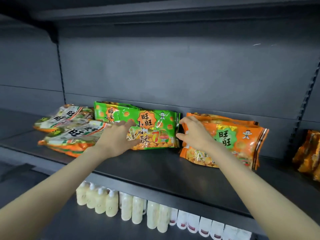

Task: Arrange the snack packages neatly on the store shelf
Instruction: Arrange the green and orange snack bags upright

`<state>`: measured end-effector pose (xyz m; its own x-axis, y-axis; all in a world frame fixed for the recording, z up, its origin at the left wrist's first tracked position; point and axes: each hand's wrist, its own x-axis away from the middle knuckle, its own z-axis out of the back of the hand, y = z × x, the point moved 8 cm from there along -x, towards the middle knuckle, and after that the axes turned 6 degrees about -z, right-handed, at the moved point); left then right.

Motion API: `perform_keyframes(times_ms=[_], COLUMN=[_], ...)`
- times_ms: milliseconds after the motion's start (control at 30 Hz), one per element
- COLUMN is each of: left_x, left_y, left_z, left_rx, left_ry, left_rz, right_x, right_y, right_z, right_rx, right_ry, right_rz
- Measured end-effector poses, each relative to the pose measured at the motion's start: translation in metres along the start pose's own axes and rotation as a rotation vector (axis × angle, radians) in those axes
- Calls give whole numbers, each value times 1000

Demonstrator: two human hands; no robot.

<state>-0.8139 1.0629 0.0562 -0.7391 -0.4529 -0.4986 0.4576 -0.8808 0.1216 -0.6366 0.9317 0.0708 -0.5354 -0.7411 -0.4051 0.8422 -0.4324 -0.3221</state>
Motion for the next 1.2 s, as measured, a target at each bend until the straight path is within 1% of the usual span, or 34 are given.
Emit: perform_keyframes(times_ms=[100,233,400,500,600,733,833,1000,1100,1167,1200], left_x=[-3,-19,-56,-80,-101,-126,-144,-171,-179,-185,-188], left_y=[-35,-78,-119,-141,-157,-181,-197,-217,-225,-229,-231], left_z=[-5,-20,-35,-47,-59,-53,-54,-63,-70,-70,-68], left_rx=[37,81,157,237,318,346,348,295,278,226,208], left_ry=[0,-20,-54,-80,-91,54,41,-2,-49,-30,-9], left_rz=[46,65,37,24,4,-34,-65,-89,-82,-92,-100], right_x=[-14,-39,-71,-85,-92,-99,-103,-109,-112,-115,-116], right_y=[-17,-28,-28,-23,-16,-11,-8,3,7,10,11], right_z=[-21,-46,-74,-86,-99,-113,-118,-126,-126,-126,-128], right_rx=[1,8,-21,-59,-158,-376,-458,-449,-328,-271,-292], right_ry=[-14,0,7,46,67,73,104,135,138,136,126], right_rz=[11,-24,-154,-259,-365,-465,-549,-658,-672,-676,-673])
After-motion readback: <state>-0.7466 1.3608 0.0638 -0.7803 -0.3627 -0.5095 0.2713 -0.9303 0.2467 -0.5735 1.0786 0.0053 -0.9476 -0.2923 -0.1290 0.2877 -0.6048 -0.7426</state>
